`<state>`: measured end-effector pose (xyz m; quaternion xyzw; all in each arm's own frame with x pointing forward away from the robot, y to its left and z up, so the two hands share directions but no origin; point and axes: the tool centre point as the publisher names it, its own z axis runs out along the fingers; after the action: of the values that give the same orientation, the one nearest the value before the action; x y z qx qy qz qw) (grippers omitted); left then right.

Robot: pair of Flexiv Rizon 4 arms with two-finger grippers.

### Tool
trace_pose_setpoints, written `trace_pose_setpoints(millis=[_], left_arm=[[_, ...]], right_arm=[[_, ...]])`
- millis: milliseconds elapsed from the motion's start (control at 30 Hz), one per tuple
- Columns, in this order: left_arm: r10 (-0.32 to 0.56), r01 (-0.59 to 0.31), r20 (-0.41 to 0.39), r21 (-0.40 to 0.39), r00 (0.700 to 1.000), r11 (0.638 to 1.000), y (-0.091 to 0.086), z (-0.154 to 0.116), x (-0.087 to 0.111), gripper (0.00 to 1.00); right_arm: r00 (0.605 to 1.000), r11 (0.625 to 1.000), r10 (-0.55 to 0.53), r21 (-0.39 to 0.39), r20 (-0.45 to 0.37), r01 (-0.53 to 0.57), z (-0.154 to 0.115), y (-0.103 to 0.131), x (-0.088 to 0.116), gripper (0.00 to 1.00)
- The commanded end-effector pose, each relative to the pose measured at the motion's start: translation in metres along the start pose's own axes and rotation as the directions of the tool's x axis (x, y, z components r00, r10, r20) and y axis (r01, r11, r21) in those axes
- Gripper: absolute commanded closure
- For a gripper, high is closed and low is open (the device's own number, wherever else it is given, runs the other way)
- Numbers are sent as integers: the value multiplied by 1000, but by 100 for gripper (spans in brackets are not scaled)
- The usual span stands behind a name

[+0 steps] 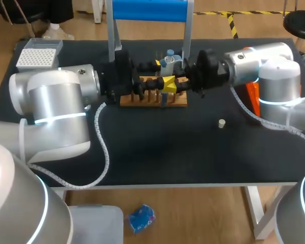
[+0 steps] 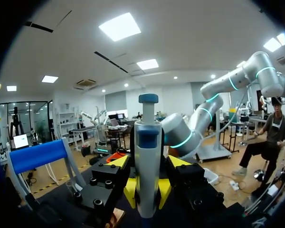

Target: Invert the test tube, pick up the pipette, mount the tip to pipette, aspirate from beaker and dispense into the tube, eject the tip, return the pipette, and cap with the stopper.

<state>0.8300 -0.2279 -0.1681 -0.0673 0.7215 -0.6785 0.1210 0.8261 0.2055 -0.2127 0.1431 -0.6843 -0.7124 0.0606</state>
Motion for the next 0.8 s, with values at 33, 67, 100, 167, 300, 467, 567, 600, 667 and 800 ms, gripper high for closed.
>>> trace_pose_setpoints(millis=[33, 67, 100, 167, 300, 467, 567, 600, 667, 800], left_arm=[[-1, 1, 10, -1, 1000, 1000, -1, 2, 0, 55], [-1, 1, 12, 0, 1000, 1000, -1, 2, 0, 56], [-1, 1, 12, 0, 1000, 1000, -1, 2, 0, 56], [-2, 2, 10, 2, 1000, 1000, -1, 2, 0, 63], [-4, 4, 5, 2, 1000, 1000, -1, 1, 0, 100], [-7, 7, -9, -5, 1000, 1000, 0, 1, 1, 100], [-9, 8, -20, -11, 1000, 1000, 1, 1, 1, 100], [-8, 8, -21, -11, 1000, 1000, 1, 1, 2, 100], [-8, 8, -22, -12, 1000, 1000, 1, 2, 2, 100], [-8, 7, -22, -12, 1000, 1000, 1, 2, 1, 100]], right_arm=[[1000, 1000, -1, -4, 5, 1, 0, -1, 1, 100], [1000, 1000, -1, -5, 5, 1, 0, -1, 1, 100], [1000, 1000, -1, -5, 5, 1, 0, -1, 1, 100], [1000, 1000, -2, -6, 6, 2, 0, -1, 1, 100], [1000, 1000, -3, -5, 7, 3, 0, -1, 1, 100], [1000, 1000, -2, -1, 8, 2, -2, -1, 1, 100], [1000, 1000, 2, -1, 10, -2, -3, -1, 2, 100], [1000, 1000, 3, -1, 10, -3, -3, -1, 2, 100], [1000, 1000, 4, -3, 11, -4, -3, -1, 2, 100], [1000, 1000, 8, -7, 11, -7, -3, -2, 3, 96]])
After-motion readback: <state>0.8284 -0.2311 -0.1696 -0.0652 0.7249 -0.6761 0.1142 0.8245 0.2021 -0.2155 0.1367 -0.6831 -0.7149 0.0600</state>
